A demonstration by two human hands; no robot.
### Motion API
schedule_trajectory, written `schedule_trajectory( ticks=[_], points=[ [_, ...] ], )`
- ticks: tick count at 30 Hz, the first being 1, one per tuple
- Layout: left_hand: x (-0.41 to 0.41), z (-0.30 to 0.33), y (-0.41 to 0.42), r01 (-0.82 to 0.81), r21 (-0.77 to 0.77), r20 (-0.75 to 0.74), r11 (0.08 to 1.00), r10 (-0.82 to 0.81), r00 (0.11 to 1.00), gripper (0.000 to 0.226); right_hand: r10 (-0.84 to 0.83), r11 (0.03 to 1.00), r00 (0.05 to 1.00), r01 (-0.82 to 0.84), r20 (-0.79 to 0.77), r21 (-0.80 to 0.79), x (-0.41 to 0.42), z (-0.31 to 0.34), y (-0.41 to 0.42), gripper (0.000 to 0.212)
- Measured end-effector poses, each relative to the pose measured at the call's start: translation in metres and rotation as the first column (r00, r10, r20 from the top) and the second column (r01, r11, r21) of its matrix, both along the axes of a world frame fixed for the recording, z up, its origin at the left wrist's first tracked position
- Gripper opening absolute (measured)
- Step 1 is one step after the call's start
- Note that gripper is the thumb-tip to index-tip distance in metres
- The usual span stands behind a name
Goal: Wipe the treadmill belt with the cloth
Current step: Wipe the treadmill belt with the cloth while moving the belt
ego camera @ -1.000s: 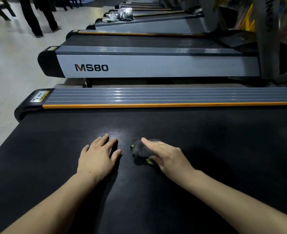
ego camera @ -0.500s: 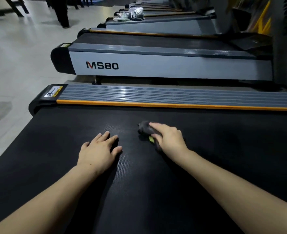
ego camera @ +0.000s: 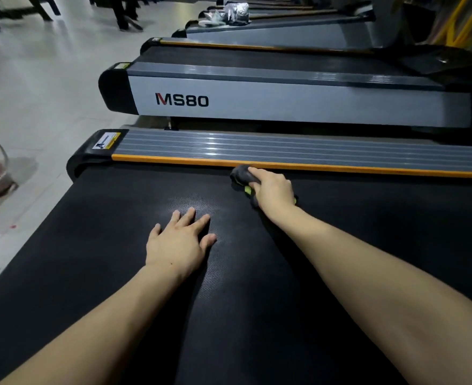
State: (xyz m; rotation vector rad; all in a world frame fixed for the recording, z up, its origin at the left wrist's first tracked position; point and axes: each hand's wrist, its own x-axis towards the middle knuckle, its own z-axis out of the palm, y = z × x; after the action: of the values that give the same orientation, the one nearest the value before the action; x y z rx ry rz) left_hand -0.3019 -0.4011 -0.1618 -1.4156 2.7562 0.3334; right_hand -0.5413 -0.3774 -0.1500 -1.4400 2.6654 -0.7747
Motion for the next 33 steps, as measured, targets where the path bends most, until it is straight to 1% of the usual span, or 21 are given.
schedule_trajectory(
  ticks=[2, 4, 5, 7, 9, 11, 14, 16, 18, 20, 23, 28, 30, 31, 32, 33],
  points=[
    [0.0, -0.003, 0.004, 0.001, 0.015, 0.004, 1.0, -0.001, 1.0, 0.055, 0.049, 0.999, 0.999, -0.049, -0.004, 0.008, 0.009, -0.005, 0.021, 0.038],
    [0.003, -0.001, 0.006, 0.001, 0.023, -0.006, 1.0, 0.0, 1.0, 0.054, 0.166, 0.985, 0.985, -0.168, -0.037, -0.033, 0.027, -0.013, 0.056, 0.04],
    [0.007, 0.003, 0.007, -0.002, 0.004, -0.018, 1.0, 0.002, 1.0, 0.053, 0.252, 0.964, 0.967, -0.254, -0.044, -0.077, 0.04, -0.017, 0.079, 0.042],
    [0.019, 0.008, 0.011, -0.001, -0.086, -0.047, 0.996, -0.003, 0.999, 0.05, 0.433, 0.89, 0.901, -0.433, -0.035, -0.141, 0.069, -0.027, 0.126, 0.043],
    [0.029, 0.011, 0.016, 0.003, -0.105, -0.062, 0.994, -0.01, 0.998, 0.048, 0.516, 0.845, 0.856, -0.513, -0.025, -0.154, 0.075, -0.031, 0.146, 0.042],
    [0.035, 0.008, 0.022, 0.018, -0.054, -0.022, 0.998, -0.019, 1.0, 0.049, 0.497, 0.861, 0.868, -0.495, -0.01, -0.117, 0.06, -0.024, 0.124, 0.041],
    [0.036, 0.006, 0.019, 0.021, 0.021, 0.014, 1.0, -0.021, 1.0, 0.053, 0.346, 0.938, 0.938, -0.346, -0.013, -0.01, 0.023, -0.005, 0.047, 0.044],
    [0.034, 0.006, 0.014, 0.022, 0.031, 0.016, 0.999, -0.023, 1.0, 0.052, 0.266, 0.963, 0.963, -0.268, 0.04, 0.034, 0.006, 0.002, 0.005, 0.045],
    [0.032, 0.006, 0.013, 0.029, 0.042, 0.021, 0.999, -0.029, 0.999, 0.052, 0.223, 0.973, 0.974, -0.224, 0.033, 0.053, 0.004, -0.002, -0.009, 0.044],
    [0.033, 0.005, 0.013, 0.021, 0.061, 0.028, 0.998, -0.022, 0.999, 0.052, 0.224, 0.975, 0.974, -0.224, 0.025, 0.005, 0.016, -0.007, 0.003, 0.042],
    [0.033, 0.008, 0.012, 0.025, 0.06, 0.031, 0.998, -0.026, 0.999, 0.051, 0.341, 0.94, 0.939, -0.34, 0.041, -0.037, 0.041, -0.013, 0.056, 0.044],
    [0.037, 0.005, 0.02, 0.019, 0.004, 0.008, 1.0, -0.019, 1.0, 0.052, 0.605, 0.793, 0.796, -0.601, 0.021, -0.098, 0.085, -0.024, 0.184, 0.045],
    [0.041, 0.004, 0.029, 0.007, -0.024, -0.036, 1.0, -0.008, 0.999, 0.049, 0.645, 0.763, 0.764, -0.642, 0.016, -0.074, 0.079, -0.023, 0.192, 0.044],
    [0.042, 0.004, 0.037, 0.002, -0.041, -0.065, 0.999, -0.005, 0.998, 0.047, 0.643, 0.765, 0.766, -0.642, 0.005, -0.054, 0.07, -0.02, 0.184, 0.044],
    [0.044, 0.005, 0.045, 0.002, -0.054, -0.092, 0.999, -0.007, 0.996, 0.045, 0.614, 0.788, 0.789, -0.614, -0.016, -0.042, 0.059, -0.017, 0.17, 0.043],
    [0.045, 0.005, 0.053, 0.007, -0.064, -0.115, 0.998, -0.014, 0.993, 0.045, 0.552, 0.832, 0.833, -0.553, -0.036, -0.042, 0.047, -0.014, 0.152, 0.043]
  ],
)
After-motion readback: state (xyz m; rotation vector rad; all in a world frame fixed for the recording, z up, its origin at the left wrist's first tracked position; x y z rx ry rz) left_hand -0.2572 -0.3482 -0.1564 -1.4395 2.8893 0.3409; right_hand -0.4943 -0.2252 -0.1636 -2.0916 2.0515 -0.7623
